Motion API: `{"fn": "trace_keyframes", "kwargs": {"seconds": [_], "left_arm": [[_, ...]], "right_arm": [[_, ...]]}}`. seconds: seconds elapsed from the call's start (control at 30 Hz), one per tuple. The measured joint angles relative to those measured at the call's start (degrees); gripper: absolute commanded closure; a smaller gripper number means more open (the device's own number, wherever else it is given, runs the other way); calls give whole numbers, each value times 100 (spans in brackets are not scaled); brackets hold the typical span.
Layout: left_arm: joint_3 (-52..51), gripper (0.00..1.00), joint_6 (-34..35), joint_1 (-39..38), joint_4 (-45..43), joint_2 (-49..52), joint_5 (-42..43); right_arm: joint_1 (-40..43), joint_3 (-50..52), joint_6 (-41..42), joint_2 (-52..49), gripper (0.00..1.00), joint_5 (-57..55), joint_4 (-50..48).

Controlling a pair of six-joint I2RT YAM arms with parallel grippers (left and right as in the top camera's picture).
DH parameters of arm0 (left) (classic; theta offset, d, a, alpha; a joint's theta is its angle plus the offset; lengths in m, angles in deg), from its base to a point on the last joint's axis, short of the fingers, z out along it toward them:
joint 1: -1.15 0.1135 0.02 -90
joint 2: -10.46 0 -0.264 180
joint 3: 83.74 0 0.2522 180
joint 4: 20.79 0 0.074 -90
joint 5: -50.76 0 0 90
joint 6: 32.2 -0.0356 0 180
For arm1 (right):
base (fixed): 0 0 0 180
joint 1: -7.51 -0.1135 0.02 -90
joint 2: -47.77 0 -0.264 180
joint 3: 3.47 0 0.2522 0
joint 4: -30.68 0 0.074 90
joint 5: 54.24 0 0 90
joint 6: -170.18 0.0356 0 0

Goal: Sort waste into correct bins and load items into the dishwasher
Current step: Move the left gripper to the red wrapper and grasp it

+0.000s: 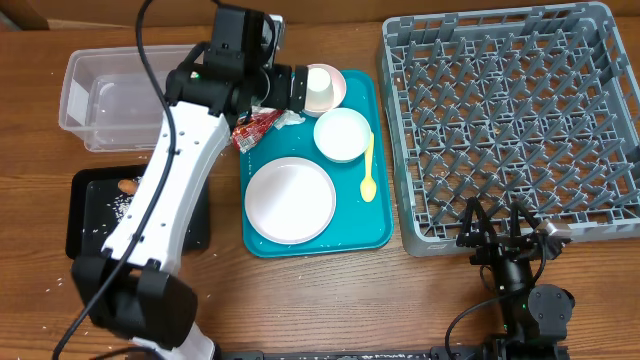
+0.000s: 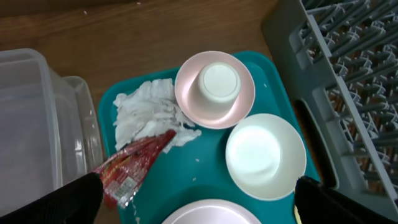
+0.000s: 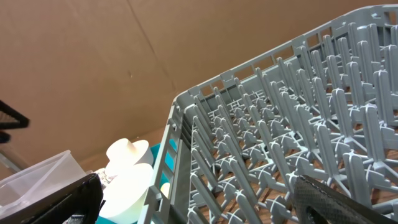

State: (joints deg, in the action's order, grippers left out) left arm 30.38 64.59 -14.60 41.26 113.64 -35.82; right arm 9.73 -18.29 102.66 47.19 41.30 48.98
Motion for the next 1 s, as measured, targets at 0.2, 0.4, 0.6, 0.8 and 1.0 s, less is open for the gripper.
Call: {"fn": "trace_keyframes", "kwargs": {"seconds": [0.2,0.4,0.6,0.8,1.0], "left_arm": [[20,0,-619,0,-170,817,-2],[20,0,-890,0,-1266,839,-2],[20,0,-1025,-2,-1617,1027,-2],[20,2,-2085,-2,-1244,1338,-245],[20,27,-2959,0,-601,1338,-868]], "right_arm": [[0,0,-2,0,0,0,2],[0,0,-2,0,0,0,0],[-2,0,0,0,0,0,2],[0,0,-4,0,0,0,2],[-2,0,-2,0,0,0,2]]}}
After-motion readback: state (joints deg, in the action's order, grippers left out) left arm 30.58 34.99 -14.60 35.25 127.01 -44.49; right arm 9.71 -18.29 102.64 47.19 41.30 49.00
